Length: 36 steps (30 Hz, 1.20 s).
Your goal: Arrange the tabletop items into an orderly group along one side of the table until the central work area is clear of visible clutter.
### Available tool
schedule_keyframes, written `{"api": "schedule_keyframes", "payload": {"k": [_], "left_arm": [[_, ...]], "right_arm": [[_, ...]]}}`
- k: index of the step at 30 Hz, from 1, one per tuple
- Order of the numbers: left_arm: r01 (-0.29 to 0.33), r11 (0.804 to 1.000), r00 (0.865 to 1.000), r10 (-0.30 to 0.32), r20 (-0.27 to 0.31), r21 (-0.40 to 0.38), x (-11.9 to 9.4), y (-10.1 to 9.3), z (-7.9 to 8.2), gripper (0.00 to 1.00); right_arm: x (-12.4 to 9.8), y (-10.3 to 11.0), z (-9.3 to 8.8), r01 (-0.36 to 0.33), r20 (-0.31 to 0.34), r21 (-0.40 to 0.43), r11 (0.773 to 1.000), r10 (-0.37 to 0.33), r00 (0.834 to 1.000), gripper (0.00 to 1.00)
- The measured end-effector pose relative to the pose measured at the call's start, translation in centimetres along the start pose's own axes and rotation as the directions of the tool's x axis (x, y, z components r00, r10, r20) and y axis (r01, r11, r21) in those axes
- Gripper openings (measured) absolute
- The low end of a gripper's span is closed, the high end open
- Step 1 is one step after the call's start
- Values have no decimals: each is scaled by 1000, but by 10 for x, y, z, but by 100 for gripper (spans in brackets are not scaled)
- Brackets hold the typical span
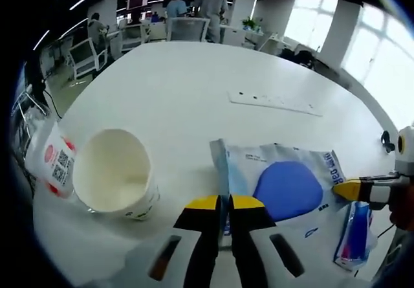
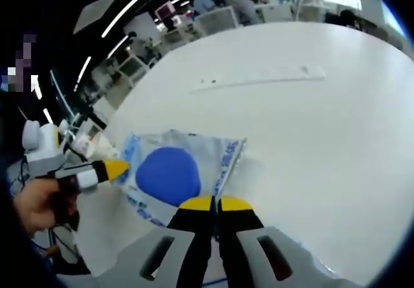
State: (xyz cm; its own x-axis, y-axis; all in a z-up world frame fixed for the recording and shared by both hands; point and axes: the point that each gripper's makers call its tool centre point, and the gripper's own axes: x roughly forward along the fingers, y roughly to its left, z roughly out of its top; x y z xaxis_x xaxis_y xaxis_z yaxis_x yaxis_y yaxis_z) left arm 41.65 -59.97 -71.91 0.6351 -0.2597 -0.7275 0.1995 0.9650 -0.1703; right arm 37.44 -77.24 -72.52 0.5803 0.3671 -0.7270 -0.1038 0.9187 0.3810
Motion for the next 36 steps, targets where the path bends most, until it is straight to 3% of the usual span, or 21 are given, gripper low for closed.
{"api": "schedule_keyframes", "payload": {"k": [27,36], "left_arm": [[-69,996,997,70,-25,50,0,17,0,5],[-80,994,996,84,-41,81,0,16,-4,11]], "right_arm": [[17,9,1,-17,2,20,1000,17,1000,0],[20,11,1,-20,6,30,999,20,1000,0]]}}
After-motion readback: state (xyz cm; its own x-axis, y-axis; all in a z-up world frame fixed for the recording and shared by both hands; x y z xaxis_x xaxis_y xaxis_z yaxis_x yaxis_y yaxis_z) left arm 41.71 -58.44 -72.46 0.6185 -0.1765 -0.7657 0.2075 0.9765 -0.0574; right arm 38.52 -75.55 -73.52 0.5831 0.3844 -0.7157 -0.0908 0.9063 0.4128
